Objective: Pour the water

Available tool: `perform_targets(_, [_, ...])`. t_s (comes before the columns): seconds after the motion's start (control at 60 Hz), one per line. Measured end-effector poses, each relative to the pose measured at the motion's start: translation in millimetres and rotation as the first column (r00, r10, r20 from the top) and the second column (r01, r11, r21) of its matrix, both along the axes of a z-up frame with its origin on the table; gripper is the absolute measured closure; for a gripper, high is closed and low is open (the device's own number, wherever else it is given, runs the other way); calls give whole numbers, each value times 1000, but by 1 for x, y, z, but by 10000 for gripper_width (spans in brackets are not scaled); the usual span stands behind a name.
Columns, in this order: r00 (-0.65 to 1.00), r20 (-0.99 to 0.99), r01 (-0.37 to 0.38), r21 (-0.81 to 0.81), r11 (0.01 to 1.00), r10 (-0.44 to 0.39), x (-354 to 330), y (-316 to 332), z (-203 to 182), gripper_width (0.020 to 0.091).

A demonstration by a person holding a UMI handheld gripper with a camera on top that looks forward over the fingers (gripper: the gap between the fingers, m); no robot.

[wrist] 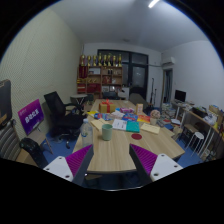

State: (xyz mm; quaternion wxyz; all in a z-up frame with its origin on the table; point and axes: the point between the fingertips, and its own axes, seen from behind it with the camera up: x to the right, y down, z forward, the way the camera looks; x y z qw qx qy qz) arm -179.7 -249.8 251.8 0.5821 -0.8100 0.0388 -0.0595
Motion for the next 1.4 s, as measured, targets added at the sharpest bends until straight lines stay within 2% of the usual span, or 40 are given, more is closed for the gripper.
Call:
perform_targets(0.3, [999,12,36,1,999,-36,-2,3,2,275])
perform_targets(0.567, [1000,9,8,24,1000,-9,-41,31,-28,272])
perform_targets(0.783, [997,-7,-73,77,994,74,-100,126,-76,271])
perform_targets(0.917, [996,-20,-90,105,990,93,-116,204,-113,271])
perform_targets(1.1, [999,-29,-37,123,992,40,-102,283,-149,269])
perform_targets(1.233, [999,-10,-36,164,986,38,-108,318,-151,271])
perform_targets(1.317, [999,37,-43,183,982,37,-105,339,-148,310])
perform_targets(1.367, [998,36,-48,175,983,43,-97,348,-150,472])
perform_targets(1.4, [999,18,-37,179,983,35,-95,353,-149,477])
